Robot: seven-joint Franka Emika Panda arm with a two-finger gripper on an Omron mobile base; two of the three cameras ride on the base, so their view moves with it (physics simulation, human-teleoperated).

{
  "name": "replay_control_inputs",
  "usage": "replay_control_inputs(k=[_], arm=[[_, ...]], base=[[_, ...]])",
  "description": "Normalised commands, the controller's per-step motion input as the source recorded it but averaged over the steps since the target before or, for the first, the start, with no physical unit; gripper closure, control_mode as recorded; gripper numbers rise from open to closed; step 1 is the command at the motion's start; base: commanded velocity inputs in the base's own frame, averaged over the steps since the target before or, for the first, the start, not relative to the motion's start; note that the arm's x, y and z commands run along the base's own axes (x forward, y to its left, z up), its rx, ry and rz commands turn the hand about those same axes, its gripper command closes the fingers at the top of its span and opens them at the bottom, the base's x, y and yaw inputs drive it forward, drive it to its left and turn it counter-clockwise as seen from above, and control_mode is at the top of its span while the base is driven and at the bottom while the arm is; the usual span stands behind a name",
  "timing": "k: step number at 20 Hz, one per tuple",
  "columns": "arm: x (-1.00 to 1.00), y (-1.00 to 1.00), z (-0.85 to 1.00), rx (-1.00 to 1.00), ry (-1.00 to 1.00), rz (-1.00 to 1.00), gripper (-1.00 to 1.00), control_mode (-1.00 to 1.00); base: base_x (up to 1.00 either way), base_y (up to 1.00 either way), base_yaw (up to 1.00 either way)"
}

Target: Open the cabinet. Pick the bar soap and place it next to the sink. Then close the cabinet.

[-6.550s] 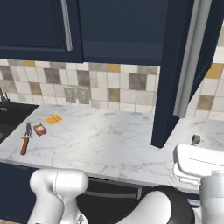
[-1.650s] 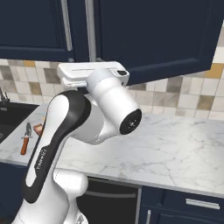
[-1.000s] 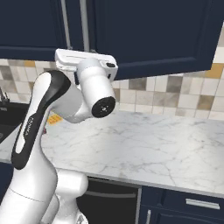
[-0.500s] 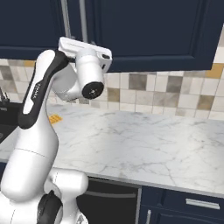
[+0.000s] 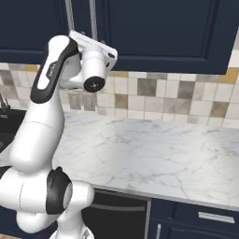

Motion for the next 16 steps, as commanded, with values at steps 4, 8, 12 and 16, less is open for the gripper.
replay_control_inputs(k=[4, 8, 12, 16], arm=[[0.73, 0.0, 0.0, 0.0, 0.16, -0.01, -1.0, -1.0], [0.89, 0.0, 0.0, 0.0, 0.16, 0.0, -1.0, -1.0], [0.54, 0.0, 0.02, 0.0, 0.16, 0.0, -1.0, -1.0], [0.26, 0.0, 0.02, 0.0, 0.16, 0.0, -1.0, -1.0]], base=[[0.0, 0.0, 0.0], [0.0, 0.0, 0.0], [0.0, 0.0, 0.0], [0.0, 0.0, 0.0]])
